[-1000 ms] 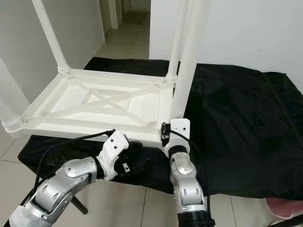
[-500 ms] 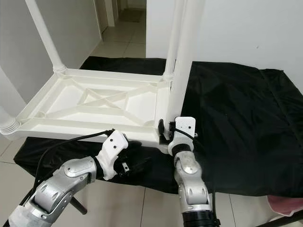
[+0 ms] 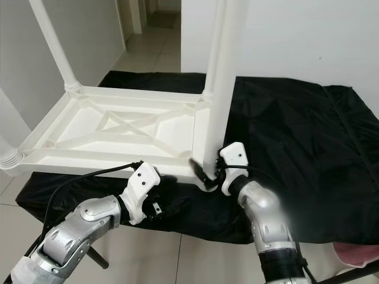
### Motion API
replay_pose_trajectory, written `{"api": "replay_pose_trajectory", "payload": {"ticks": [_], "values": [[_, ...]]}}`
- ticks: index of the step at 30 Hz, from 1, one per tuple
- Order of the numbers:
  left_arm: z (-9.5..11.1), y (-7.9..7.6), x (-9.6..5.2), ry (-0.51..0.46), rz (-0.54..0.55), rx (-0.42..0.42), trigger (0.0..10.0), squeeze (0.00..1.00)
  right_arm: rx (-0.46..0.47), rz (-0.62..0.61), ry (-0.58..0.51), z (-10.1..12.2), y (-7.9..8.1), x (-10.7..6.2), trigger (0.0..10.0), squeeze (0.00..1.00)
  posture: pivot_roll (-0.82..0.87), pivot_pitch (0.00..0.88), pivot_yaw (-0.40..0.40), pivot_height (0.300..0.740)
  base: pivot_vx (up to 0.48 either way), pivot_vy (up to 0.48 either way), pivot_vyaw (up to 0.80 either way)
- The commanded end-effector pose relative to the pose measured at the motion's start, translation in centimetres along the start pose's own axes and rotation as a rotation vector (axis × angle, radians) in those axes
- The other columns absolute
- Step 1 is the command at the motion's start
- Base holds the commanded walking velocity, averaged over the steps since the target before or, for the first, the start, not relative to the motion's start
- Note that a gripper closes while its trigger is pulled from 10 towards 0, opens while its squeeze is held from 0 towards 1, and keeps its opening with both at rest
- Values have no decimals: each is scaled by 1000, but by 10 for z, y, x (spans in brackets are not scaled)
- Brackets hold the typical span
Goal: Building children table
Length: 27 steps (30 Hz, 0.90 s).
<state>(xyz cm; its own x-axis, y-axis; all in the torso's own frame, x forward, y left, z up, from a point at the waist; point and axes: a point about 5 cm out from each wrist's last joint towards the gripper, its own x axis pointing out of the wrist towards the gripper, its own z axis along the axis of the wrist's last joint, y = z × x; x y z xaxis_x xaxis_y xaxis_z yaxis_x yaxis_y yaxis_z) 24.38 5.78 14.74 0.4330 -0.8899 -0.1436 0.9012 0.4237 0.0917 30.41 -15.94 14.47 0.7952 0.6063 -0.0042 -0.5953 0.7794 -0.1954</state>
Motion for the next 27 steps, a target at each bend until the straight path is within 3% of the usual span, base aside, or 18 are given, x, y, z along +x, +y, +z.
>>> {"api": "replay_pose_trajectory", "payload": {"ticks": [1, 3, 4, 13, 14, 18, 24, 25, 27], "values": [[-2, 0, -1, 16, -25, 0, 10000, 0, -6, 33, -6, 0, -1, 1, 4431, 0, -28, 26, 30, 740, 0, 0, 0], [-2, 0, -1, 16, -25, 0, 10000, 0, -13, 42, -3, 0, -1, 1, 4431, 0, -28, 26, 30, 740, 0, 0, 0], [-2, 0, -1, 16, -24, 0, 10000, 0, -15, 58, 4, -2, -2, 1, 0, 0, -22, 24, 23, 740, 0, 0, 0], [-2, 2, -2, 16, -12, 1, 10000, 0, 37, 102, 21, -13, -6, -4, 0, 0, -17, 22, 23, 740, 0, 0, 0], [-3, 2, -3, 21, -8, 0, 10000, 0, 61, 70, 23, -14, -7, -5, 10000, 0, -15, 14, 18, 740, 0, 0, 0], [-1, 1, -4, 15, -12, 4, 10000, 0, 69, 45, 14, -10, -4, -7, 10000, 0, -20, 35, 23, 740, 0, 0, 0], [-2, 3, -4, 16, 2, 0, 10000, 0, 101, -119, 36, -12, 0, -7, 10000, 0, -22, 35, 25, 740, 0, 0, 0], [-3, 2, -3, 21, -8, 0, 10000, 0, 141, -262, 69, -16, 1, -6, 10000, 0, -22, 32, 26, 740, 0, 0, 0], [-3, 1, -3, 23, -11, 1, 10000, 0, 159, -304, 78, -17, 1, -6, 10000, 0, -23, 35, 28, 740, 0, 0, 0]]}}
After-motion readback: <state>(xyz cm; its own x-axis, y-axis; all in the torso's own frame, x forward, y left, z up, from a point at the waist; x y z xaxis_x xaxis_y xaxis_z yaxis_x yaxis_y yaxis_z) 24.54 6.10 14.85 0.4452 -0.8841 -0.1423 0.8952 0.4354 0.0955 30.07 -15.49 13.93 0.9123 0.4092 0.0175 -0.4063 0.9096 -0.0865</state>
